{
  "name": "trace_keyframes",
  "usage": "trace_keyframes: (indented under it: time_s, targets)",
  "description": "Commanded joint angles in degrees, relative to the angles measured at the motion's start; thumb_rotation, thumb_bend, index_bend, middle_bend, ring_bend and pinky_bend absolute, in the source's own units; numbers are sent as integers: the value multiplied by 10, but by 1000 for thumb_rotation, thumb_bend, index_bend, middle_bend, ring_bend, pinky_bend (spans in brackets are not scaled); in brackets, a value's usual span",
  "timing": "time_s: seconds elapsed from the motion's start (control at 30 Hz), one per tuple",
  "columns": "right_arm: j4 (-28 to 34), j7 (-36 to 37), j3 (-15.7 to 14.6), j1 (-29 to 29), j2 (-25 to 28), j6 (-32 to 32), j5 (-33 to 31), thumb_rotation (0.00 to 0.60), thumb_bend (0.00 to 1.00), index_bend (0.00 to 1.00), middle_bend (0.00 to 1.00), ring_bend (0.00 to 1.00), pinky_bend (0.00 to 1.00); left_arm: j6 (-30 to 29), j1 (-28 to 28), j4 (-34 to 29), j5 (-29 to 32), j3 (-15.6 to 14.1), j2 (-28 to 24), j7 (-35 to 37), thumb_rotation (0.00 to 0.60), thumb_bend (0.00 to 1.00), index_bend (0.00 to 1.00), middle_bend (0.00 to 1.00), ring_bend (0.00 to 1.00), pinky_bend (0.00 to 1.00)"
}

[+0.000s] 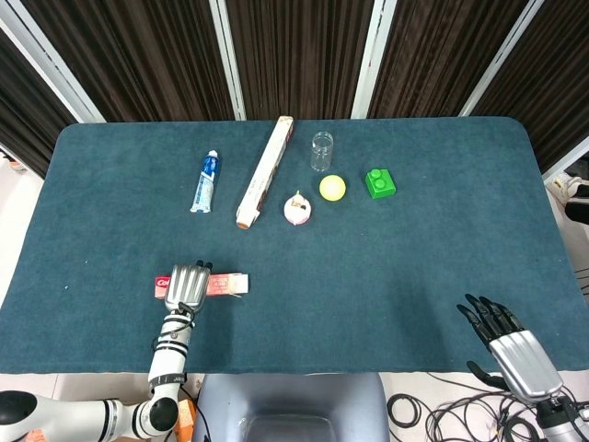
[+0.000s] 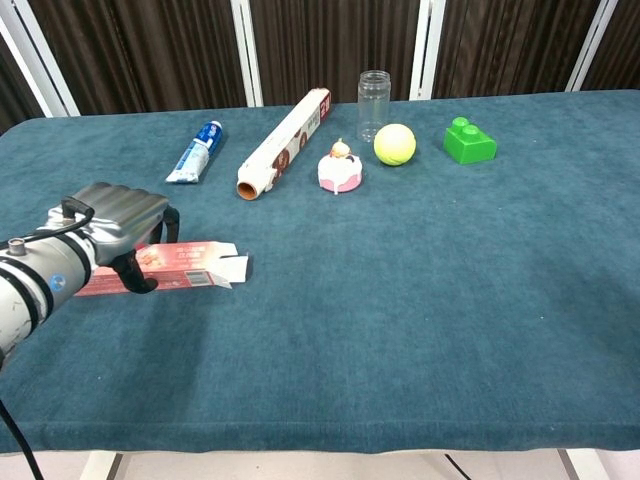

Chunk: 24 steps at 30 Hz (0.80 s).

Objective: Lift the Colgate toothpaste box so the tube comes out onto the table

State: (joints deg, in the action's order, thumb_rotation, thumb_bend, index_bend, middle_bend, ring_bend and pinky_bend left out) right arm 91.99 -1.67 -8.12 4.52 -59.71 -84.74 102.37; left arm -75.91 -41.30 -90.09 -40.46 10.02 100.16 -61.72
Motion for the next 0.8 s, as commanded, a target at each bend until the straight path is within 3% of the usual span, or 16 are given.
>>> trace_keyframes:
  time_s: [0.03,0.23,0.47,0.8]
  targets:
    - [0,-1,0,0,0,2,0,600,194,72,0,0,134,-4,1,-6,-4,-2,-5,0,600,281,509,587,1000,1000]
    - [5,-5,-1,3,3,13,0,600,193,73,0,0,135,-87,17,-113,-56,-34,-81,-59,600,281,510,584,1000,1000]
    - [2,-2,-4,4,3,13,10,600,193,72,0,0,137,-194,11,-151,-113,-83,-131,-237,600,281,510,584,1000,1000]
    - [3,-5,-5,7,4,21,12,600,194,71,0,0,137,-222,20,-183,-132,-137,-155,-356,600,282,510,589,1000,1000]
